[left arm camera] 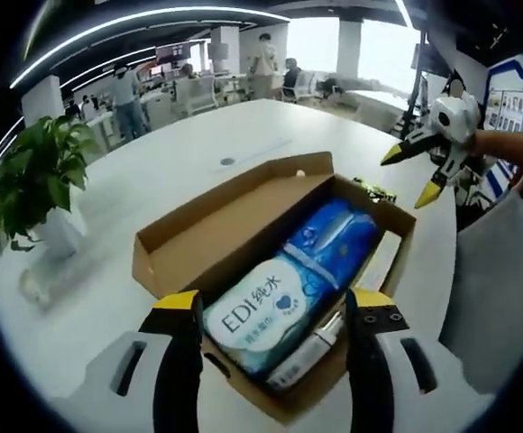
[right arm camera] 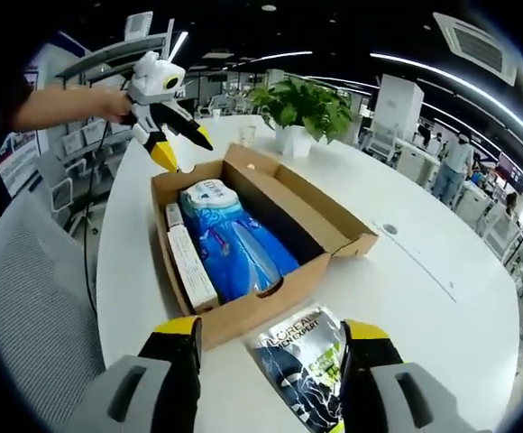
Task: Operate the shoe box by opening the lid, removing the specified soft item, and placing it in the target area until the item is outside and the box remains undamaged.
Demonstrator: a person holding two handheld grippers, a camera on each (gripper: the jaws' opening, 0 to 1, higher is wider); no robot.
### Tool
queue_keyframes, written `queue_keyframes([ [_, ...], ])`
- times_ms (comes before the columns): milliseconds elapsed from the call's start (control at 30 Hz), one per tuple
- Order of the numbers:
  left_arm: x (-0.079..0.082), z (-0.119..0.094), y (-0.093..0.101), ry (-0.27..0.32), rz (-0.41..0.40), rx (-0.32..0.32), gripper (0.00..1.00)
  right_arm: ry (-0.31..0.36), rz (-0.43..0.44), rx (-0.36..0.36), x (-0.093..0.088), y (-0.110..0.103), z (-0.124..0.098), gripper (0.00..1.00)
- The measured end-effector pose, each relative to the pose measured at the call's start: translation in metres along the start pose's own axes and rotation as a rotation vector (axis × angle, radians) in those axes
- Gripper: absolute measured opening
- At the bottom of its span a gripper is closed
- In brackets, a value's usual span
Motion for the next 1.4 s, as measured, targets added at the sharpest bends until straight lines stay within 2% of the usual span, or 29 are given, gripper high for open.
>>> queue_keyframes([
  [100,-0.002,0.001,-0.002,-0.013,0.021,-0.01,0.65,0.003,-0.037,0.016,0.01,-0.007,0.001,0.66],
  [200,-0.005,0.002,-0.004,-0.028,0.04,-0.023,0.66,0.007,-0.039,0.029,0.017,-0.011,0.004,0.67],
  [300,-0.008,0.004,-0.005,-0.05,0.102,-0.047,0.66,0.011,-0.045,0.053,0.025,-0.017,0.008,0.69],
  [667,-0.026,0.013,-0.005,-0.124,0.211,-0.123,0.72,0.023,-0.102,0.098,0.047,-0.033,0.036,0.74],
  [767,-0.032,0.016,-0.006,-0.159,0.255,-0.131,0.73,0.023,-0.109,0.117,0.05,-0.037,0.044,0.76],
  [1200,-0.038,0.028,-0.011,-0.18,0.252,-0.159,0.76,0.035,-0.117,0.19,0.062,-0.051,0.078,0.78],
  [1400,-0.043,0.035,-0.009,-0.202,0.293,-0.193,0.76,0.022,-0.127,0.21,0.064,-0.055,0.096,0.78],
])
Point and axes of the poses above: the point that each gripper's makers call its tool centre point, and the gripper's own axes: z roughly forward along the fingers, y roughly to its right, x roughly out of its top, the point moved 2 cm from there along -z, roughly backward along the fingers, and after that the axes turned 11 degrees about z, right-handed, at the moved point
